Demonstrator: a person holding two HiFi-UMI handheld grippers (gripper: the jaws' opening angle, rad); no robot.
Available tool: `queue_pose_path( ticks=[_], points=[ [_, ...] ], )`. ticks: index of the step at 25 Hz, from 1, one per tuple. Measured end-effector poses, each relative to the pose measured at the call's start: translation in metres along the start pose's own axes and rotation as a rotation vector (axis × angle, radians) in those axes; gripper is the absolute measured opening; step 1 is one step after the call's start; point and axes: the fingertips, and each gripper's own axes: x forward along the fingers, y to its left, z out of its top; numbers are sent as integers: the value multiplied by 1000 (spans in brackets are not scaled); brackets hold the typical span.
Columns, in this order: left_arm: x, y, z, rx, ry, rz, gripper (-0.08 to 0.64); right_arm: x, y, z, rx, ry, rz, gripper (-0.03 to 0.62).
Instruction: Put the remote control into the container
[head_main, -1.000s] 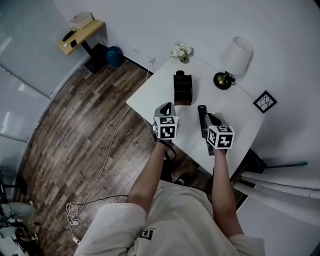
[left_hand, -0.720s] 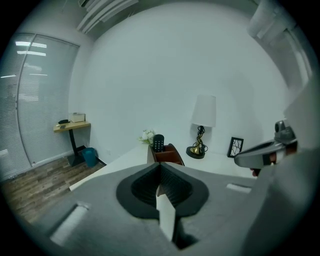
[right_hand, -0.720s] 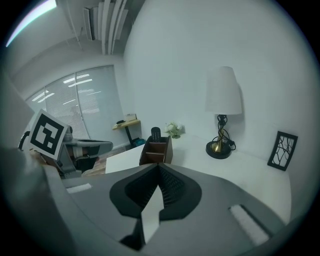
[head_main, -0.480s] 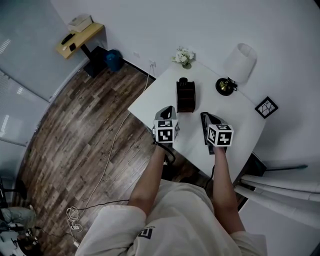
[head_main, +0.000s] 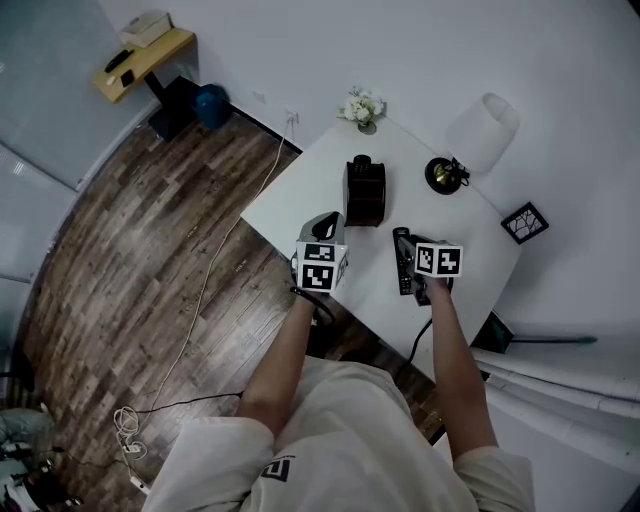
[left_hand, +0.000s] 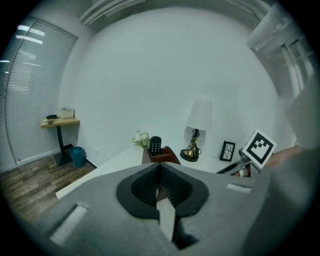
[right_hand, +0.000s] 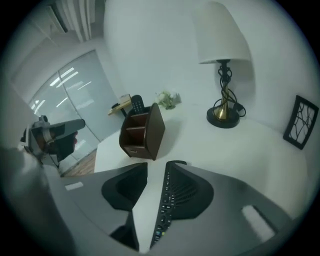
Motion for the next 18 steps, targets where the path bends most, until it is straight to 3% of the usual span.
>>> queue_pose_path(
  ticks=[5, 10, 16, 18],
  points=[
    [12, 9, -5, -10, 19, -20, 5, 30, -21, -19, -32, 194, -82, 248],
    [28, 8, -21, 60, 68, -76, 5, 58, -38, -24, -18, 325, -127, 288],
    [32, 18, -23, 84, 82, -90, 5, 77, -41, -34, 0, 425, -141, 295],
    [33, 21, -23, 121, 88, -96, 5, 77, -48, -34, 3, 445, -161, 261]
  ],
)
